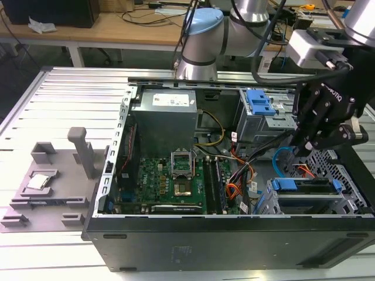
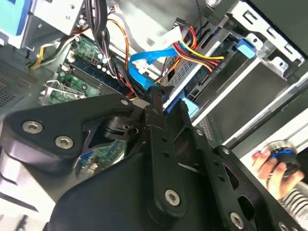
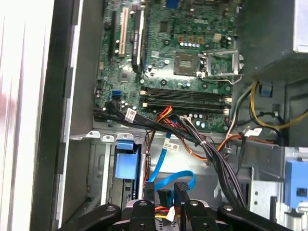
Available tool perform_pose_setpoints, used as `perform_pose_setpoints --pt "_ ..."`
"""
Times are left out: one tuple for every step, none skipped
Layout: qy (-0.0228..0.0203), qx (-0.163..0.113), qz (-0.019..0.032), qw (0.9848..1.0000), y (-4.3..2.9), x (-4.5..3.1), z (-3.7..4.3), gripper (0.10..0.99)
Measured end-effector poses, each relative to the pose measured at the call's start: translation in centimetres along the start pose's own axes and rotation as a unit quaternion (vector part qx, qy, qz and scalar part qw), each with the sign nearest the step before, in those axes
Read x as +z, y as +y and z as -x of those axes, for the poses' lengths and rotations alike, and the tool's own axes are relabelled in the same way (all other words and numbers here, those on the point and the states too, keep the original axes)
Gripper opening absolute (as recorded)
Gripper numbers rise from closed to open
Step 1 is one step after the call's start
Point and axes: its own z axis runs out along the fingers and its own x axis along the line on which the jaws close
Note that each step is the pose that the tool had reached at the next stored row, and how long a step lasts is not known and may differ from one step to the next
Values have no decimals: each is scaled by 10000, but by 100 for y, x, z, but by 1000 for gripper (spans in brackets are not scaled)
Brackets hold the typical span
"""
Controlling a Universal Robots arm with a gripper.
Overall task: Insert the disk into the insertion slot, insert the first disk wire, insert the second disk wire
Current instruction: 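Insert the second disk wire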
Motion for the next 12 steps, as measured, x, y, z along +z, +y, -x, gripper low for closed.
perform_pose_setpoints --pt "7 -92 0 10000 -1 9 3 302" --pt "11 -158 -1 9999 -1 17 5 302" --pt "18 -242 -1 9997 -2 29 10 302" --pt "23 -293 -1 9996 -3 37 12 302" --pt "31 -340 0 9994 -4 47 13 302" --pt "36 -366 0 9993 -5 54 13 302" --pt "46 -377 1 9993 -5 58 13 302" --pt "63 -377 3 9993 -5 59 12 302" --pt "70 -376 3 9993 -5 59 12 302" --pt "77 -375 4 9993 -5 60 12 302" --pt "93 -375 6 9993 -5 58 12 302" --pt "100 -374 7 9992 -5 59 12 302"
